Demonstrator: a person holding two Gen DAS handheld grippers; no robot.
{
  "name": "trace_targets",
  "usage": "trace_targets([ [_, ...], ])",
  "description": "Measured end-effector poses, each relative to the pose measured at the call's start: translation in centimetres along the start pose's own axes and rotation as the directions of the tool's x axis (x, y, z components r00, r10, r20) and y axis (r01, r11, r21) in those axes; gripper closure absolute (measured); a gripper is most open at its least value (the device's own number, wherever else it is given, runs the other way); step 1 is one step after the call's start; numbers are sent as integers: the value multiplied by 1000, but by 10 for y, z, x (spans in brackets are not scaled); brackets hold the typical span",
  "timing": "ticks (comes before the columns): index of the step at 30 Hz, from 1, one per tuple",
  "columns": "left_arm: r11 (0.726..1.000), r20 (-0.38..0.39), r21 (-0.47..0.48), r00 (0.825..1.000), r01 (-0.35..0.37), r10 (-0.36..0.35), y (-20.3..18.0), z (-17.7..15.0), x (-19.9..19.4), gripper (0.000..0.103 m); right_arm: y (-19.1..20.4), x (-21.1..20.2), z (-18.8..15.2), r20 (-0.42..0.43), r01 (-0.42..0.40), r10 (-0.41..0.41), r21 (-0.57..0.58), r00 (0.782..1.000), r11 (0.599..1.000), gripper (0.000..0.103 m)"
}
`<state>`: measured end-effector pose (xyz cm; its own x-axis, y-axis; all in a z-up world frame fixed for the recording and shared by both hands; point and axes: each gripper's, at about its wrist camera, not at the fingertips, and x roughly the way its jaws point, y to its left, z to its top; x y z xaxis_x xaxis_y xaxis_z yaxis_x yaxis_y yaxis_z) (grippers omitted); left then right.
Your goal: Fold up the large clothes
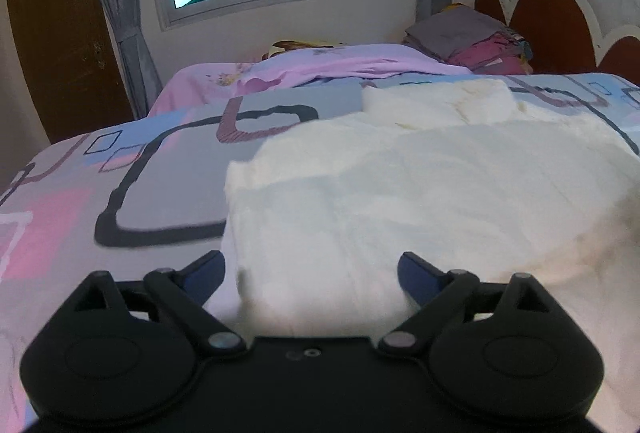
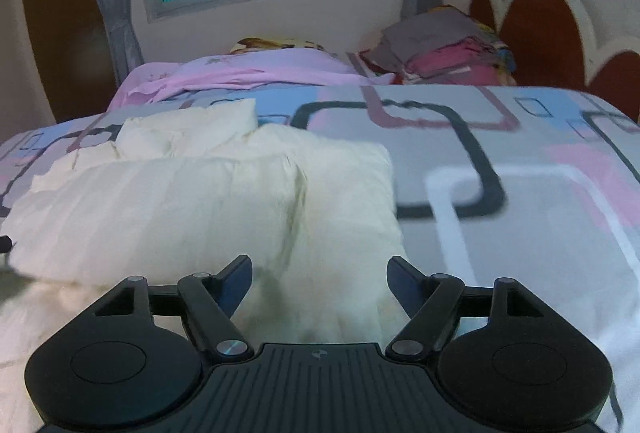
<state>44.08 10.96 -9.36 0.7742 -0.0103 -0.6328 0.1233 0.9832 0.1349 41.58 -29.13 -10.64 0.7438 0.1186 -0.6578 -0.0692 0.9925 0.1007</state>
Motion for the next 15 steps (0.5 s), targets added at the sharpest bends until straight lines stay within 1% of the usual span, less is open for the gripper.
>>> trace_targets([
  [3,1000,9,13,1000,7,-7,-6,-10,-19,10,-3,-32,-16,8,6,-7,26,1000,1000,28],
  [7,1000,12,13,1000,16,-16,-11,-24,-45,10,-8,-63,-35,2,16,-16,49,1000,999,28],
  [10,1000,9,-5,1000,8,-8,-9,-37,-66,10,-14,-82,-50,-14,13,-12,71,1000,997,28],
  [13,999,-7,-33,1000,-21,20,-4,-57,-92,11,-24,-97,-65,-34,14,-11,87,999,996,28],
  [14,998,-15,-49,999,-29,28,-1,-64,-100,12,-30,-102,-72,-45,13,-9,99,999,995,28],
  [15,997,-28,-69,999,-35,33,2,-74,-108,15,-36,-106,-77,-56,11,-5,114,998,993,28],
])
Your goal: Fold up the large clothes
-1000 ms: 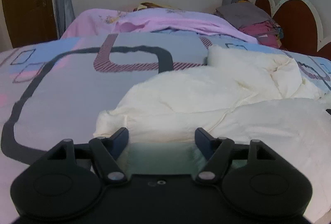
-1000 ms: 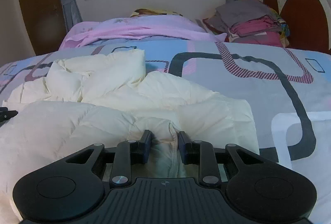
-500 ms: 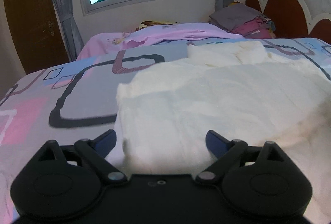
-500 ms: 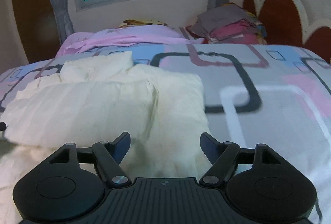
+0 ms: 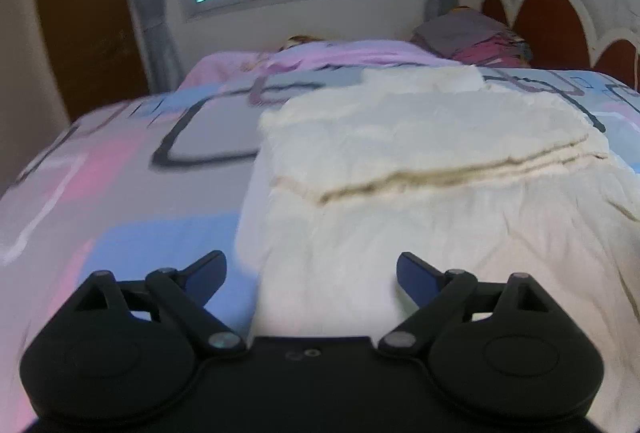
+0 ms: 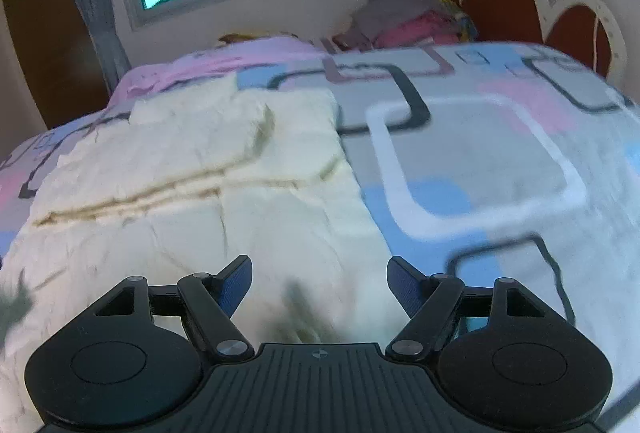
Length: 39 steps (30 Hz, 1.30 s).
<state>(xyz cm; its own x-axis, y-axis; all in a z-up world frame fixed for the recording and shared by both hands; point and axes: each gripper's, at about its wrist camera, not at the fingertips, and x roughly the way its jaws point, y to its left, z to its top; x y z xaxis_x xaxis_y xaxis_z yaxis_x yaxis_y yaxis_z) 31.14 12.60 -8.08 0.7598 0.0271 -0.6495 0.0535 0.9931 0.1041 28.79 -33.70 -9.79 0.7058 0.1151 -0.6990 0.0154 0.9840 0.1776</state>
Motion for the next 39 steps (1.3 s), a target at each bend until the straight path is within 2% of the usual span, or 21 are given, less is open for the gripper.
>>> trace_targets([
  [3,998,-55,-59,998,9,-13,13,-28,-19,38,-22,-16,-17,-23,-5,6,41,1000,999,28],
  [4,997,-72,-81,997,9,-15,16,-38,-26,41,-30,-23,-24,-29,-11,12,54,999,998,28],
  [8,988,-109,-155,994,1,-18,24,-72,-53,41,-59,-45,-52,-63,-57,66,135,996,989,28],
  [10,977,-126,-213,991,25,-53,30,-86,-61,37,-72,-52,-66,-87,-81,98,181,991,980,28],
  [13,952,-131,-298,985,71,-114,34,-102,-72,38,-87,-58,-85,-118,-143,181,280,976,949,28],
  [16,933,-138,-340,976,115,-171,35,-109,-77,41,-91,-65,-99,-119,-188,238,330,964,925,28],
  [19,908,-130,-382,963,172,-237,35,-115,-73,41,-93,-67,-103,-102,-220,270,352,957,910,28],
  [21,884,-114,-422,956,199,-270,39,-117,-66,41,-99,-63,-100,-88,-250,308,396,947,883,29],
  [24,835,-87,-495,943,240,-322,48,-113,-54,42,-100,-48,-90,-82,-324,401,454,912,830,29],
  [25,828,-85,-508,943,237,-322,48,-112,-51,45,-98,-45,-89,-89,-326,405,448,910,832,32],
  [26,826,-84,-509,941,241,-327,47,-110,-48,46,-95,-41,-87,-101,-328,408,437,908,838,48],
  [27,825,-84,-507,938,249,-335,46,-107,-46,53,-94,-38,-87,-112,-329,413,435,904,838,57],
  [28,824,-86,-506,936,254,-342,44,-107,-45,58,-94,-36,-88,-114,-338,425,440,898,832,62],
  [29,824,-93,-506,934,254,-345,43,-107,-42,59,-95,-34,-89,-113,-353,443,446,889,822,72],
  [30,823,-94,-508,933,254,-346,42,-107,-41,70,-97,-34,-90,-106,-366,457,453,883,813,80],
  [31,809,-81,-526,932,262,-354,45,-107,-41,95,-100,-36,-90,-87,-386,472,457,877,801,87],
  [33,757,-9,-578,925,306,-381,54,-108,-48,97,-106,-47,-89,-9,-450,513,468,858,761,92],
  [35,735,63,-590,927,334,-371,60,-109,-61,98,-108,-59,-86,43,-487,528,454,848,746,92],
  [37,739,72,-590,933,326,-354,61,-112,-64,98,-109,-61,-85,51,-489,524,446,850,750,92],
  [39,745,16,-604,939,282,-343,58,-118,-54,98,-103,-49,-89,-30,-429,486,424,873,798,92],
])
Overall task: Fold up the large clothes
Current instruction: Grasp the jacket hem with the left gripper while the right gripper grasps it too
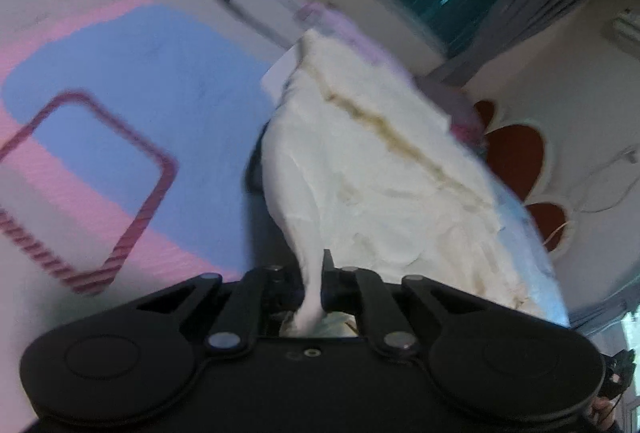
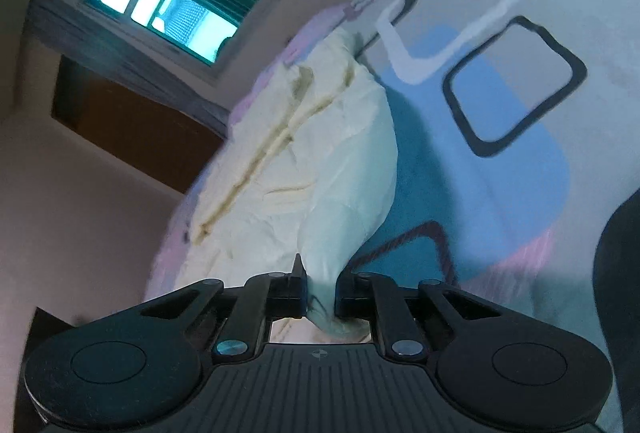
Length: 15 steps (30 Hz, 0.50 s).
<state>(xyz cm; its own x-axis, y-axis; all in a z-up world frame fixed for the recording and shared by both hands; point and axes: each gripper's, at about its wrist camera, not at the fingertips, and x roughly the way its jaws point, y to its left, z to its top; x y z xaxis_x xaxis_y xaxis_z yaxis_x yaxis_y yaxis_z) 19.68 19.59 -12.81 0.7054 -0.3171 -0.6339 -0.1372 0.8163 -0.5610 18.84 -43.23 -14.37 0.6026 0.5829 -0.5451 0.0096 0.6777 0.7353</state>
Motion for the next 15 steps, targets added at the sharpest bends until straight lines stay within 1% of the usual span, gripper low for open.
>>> trace_targets([
  [1,1000,-11,-13,1000,-13,13,2,-2,4,98,0,6,-2,-28,39,-40,-9,999,999,92],
  [2,1000,-9,-20,1000,-16,16,2,-2,6,98,0,6,-3,-26,41,-41,-8,999,999,92],
  [4,1000,12,-30,1000,-6,6,-1,-1,3,98,3,-4,-1,13,-7,7,16,1000,1000,92],
  [5,1000,26,-31,1000,6,-5,-4,1,0,98,7,-9,2,31,-26,25,10,999,1000,92],
  [9,999,93,-29,995,41,-39,-15,16,-14,98,36,-21,21,74,-51,56,-73,996,996,92],
  [12,997,159,-20,985,77,-73,-30,31,-25,98,61,-27,41,118,-81,95,-116,988,990,92],
  [15,993,219,-11,969,121,-116,-47,58,-28,98,82,-25,70,163,-113,135,-141,977,984,92],
])
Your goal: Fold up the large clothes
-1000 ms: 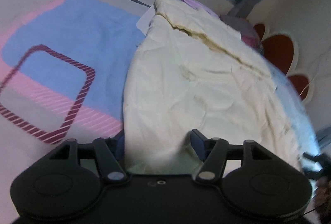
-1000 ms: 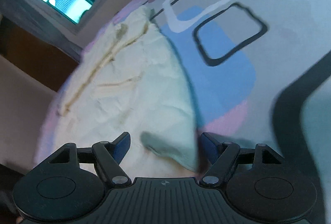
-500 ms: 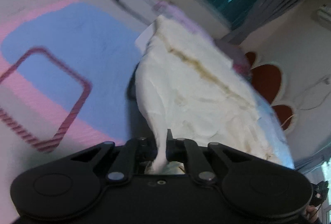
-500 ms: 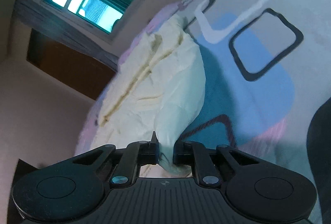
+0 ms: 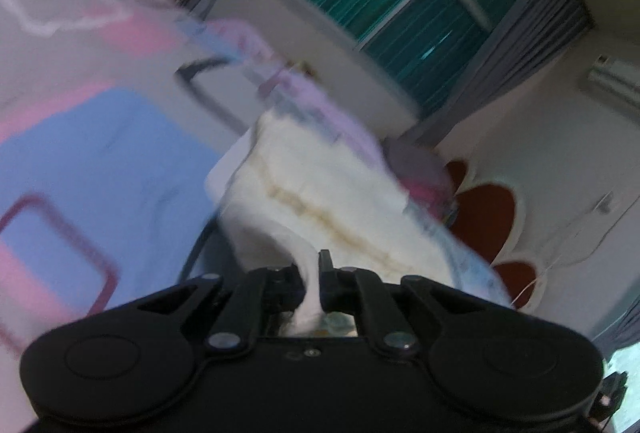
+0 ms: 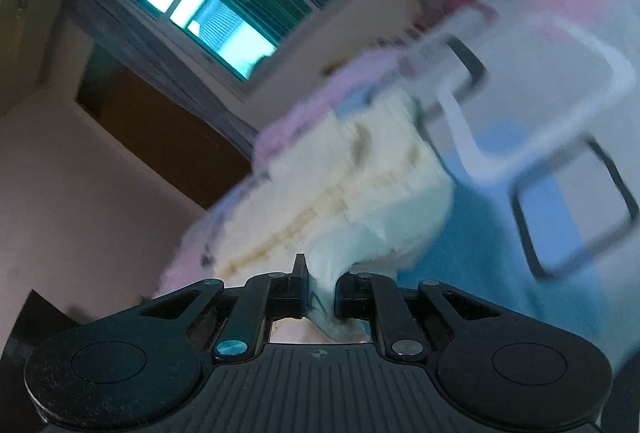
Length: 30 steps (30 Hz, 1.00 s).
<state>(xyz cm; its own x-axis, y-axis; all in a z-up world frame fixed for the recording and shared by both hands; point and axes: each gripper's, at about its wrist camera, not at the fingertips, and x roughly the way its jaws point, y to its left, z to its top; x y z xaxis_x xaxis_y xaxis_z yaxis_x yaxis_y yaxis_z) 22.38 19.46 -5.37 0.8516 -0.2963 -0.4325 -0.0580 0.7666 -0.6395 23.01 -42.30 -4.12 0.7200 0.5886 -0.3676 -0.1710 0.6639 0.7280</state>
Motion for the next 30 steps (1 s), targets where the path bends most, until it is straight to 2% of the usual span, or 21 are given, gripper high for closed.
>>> trace_targets([
  [6,996,78,17,993,92,-93,-39,70,35,98,20,30,74,84,-64,62,15,994,998,92],
  [11,992,92,54,989,110,-114,-65,130,99,98,29,85,144,103,-51,49,15,993,999,92],
  [17,994,45,55,995,90,-92,-66,181,194,98,5,173,212,80,-15,7,101,997,995,92],
  [23,999,-45,35,998,42,-40,-39,206,286,97,-37,256,242,6,51,-52,167,999,985,91],
  [24,998,-60,44,998,33,-30,-34,209,298,93,-46,268,245,-8,50,-49,182,999,982,90],
  [25,999,-66,40,998,26,-23,-28,211,308,85,-56,276,248,-14,48,-46,208,999,977,82],
  [26,1000,-68,9,997,26,-25,-18,213,314,80,-66,282,251,-9,60,-60,251,998,966,50],
  [27,999,-63,-25,998,30,-32,-10,215,317,65,-71,280,252,26,79,-89,262,996,962,16],
  [28,999,-42,-36,999,26,-27,-4,216,318,40,-71,277,252,68,105,-124,236,990,966,13],
  [30,1000,18,15,1000,-26,26,0,215,311,15,-73,274,253,62,134,-148,186,987,973,13],
])
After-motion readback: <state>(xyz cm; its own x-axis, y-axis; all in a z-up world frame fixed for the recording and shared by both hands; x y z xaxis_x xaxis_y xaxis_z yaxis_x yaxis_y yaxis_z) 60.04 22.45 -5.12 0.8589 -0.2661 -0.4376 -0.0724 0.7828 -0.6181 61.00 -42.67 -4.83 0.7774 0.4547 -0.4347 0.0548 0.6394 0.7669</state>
